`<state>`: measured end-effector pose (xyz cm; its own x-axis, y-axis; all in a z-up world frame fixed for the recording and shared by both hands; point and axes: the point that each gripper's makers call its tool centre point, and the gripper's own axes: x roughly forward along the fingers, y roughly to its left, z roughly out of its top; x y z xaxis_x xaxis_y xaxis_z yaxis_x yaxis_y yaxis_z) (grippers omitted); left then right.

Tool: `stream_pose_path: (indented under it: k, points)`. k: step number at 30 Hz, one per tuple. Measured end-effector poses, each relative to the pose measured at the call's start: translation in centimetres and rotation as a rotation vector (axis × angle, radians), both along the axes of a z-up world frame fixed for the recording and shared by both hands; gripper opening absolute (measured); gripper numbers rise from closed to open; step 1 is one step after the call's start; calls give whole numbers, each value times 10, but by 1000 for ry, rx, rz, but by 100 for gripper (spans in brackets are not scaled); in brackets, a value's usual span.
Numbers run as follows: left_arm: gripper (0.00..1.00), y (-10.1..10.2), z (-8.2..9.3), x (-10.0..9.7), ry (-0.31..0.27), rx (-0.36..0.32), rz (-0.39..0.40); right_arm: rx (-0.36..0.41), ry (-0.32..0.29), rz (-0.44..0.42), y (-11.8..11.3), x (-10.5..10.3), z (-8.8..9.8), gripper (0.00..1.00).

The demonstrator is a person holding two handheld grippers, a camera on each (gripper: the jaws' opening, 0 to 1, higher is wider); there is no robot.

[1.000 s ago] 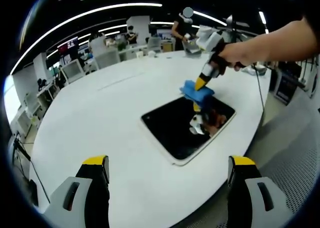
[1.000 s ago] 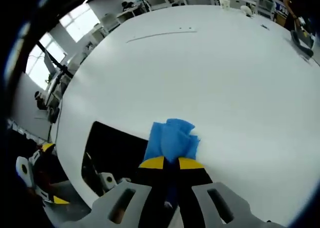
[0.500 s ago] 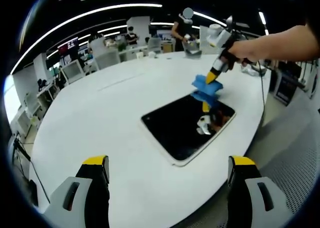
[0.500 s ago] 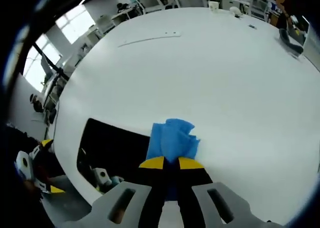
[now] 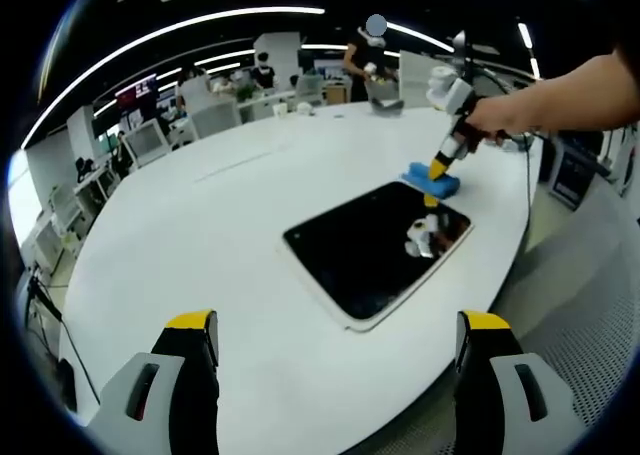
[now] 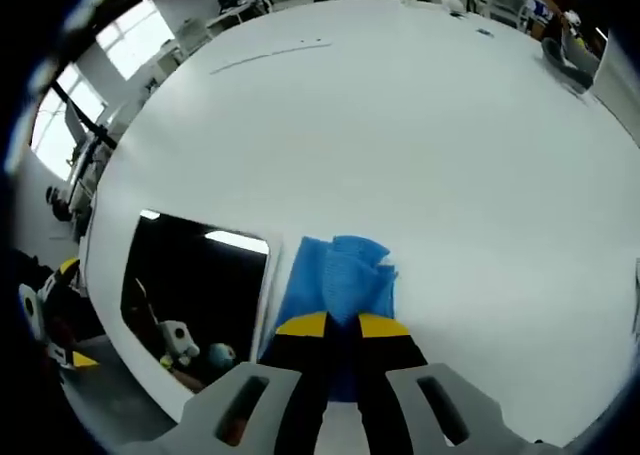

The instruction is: Wipe the mirror surface with the cleaning cloth until all visible marks leave the cleaned area.

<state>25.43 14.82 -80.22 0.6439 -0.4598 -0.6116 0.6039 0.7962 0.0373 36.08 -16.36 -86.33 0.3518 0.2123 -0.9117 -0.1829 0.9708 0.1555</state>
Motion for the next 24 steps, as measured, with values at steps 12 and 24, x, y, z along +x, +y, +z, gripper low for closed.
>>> stream_pose_path:
  k: [12,24]
  points:
    - [99,0,-2,1,1,2,-2,6,-35,40,2,2,3,12]
    - [99,0,0,0,-3,-3,5,122,-373,208,30,-6,61,75]
